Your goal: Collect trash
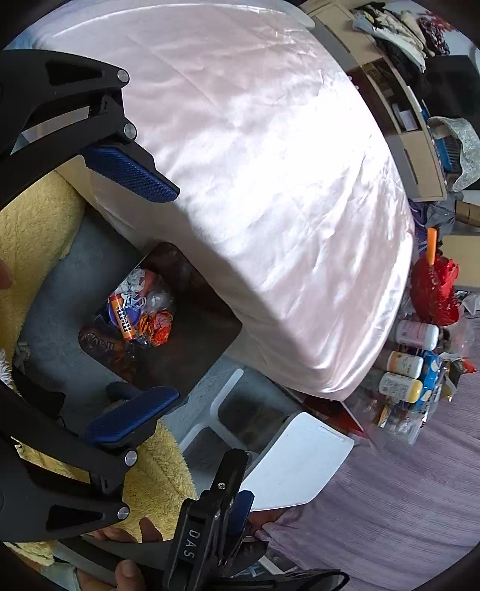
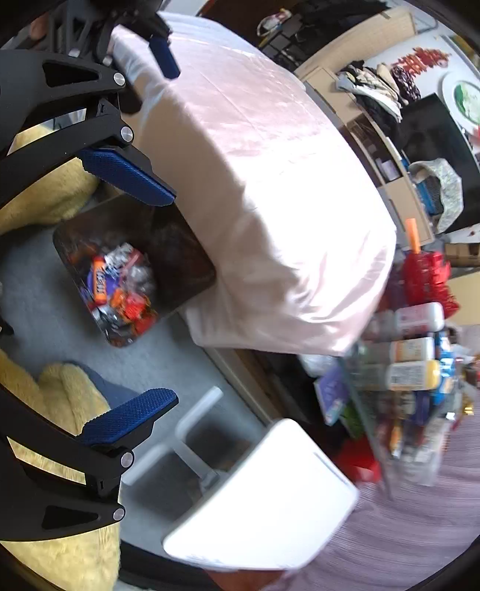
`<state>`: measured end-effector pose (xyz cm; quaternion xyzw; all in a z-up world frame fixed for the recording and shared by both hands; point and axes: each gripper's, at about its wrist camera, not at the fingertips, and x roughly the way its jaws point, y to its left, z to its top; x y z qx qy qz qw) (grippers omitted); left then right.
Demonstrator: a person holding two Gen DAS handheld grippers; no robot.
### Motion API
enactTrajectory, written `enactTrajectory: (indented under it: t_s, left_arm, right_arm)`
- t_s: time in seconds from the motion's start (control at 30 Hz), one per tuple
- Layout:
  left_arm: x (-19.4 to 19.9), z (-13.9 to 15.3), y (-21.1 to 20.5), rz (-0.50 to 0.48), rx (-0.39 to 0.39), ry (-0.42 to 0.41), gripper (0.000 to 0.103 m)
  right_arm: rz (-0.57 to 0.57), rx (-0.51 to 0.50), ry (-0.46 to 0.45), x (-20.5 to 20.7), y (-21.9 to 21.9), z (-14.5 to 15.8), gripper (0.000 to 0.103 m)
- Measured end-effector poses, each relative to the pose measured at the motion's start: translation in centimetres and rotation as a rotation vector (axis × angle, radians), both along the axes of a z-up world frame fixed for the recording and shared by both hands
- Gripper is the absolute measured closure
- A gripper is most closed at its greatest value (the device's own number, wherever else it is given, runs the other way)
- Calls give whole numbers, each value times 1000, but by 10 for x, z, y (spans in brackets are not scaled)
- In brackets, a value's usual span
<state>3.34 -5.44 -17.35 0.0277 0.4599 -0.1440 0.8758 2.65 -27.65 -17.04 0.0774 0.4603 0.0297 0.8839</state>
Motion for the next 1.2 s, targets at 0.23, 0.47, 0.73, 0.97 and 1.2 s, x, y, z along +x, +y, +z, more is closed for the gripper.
enactTrajectory:
  t_s: [0.23, 0.47, 0.73, 0.97, 1.2]
  left_arm:
    - [-26, 52, 18, 53, -5, -135, 8]
    - [-51, 92, 29, 125, -18, -258, 8]
    - [-74, 130, 36, 156, -47, -386, 8]
    - [-87, 150, 39, 181, -33, -459, 8]
    - [-88, 151, 39, 197, -19, -463, 8]
  right_arm:
    - [-11, -76, -115, -32, 7, 48, 3]
    - [-40, -86, -245, -65, 13, 97, 3]
    - [-51, -123, -389, -88, 17, 132, 3]
    - [-26, -132, -451, -102, 25, 149, 3]
    - [9, -111, -488, -107, 34, 157, 3]
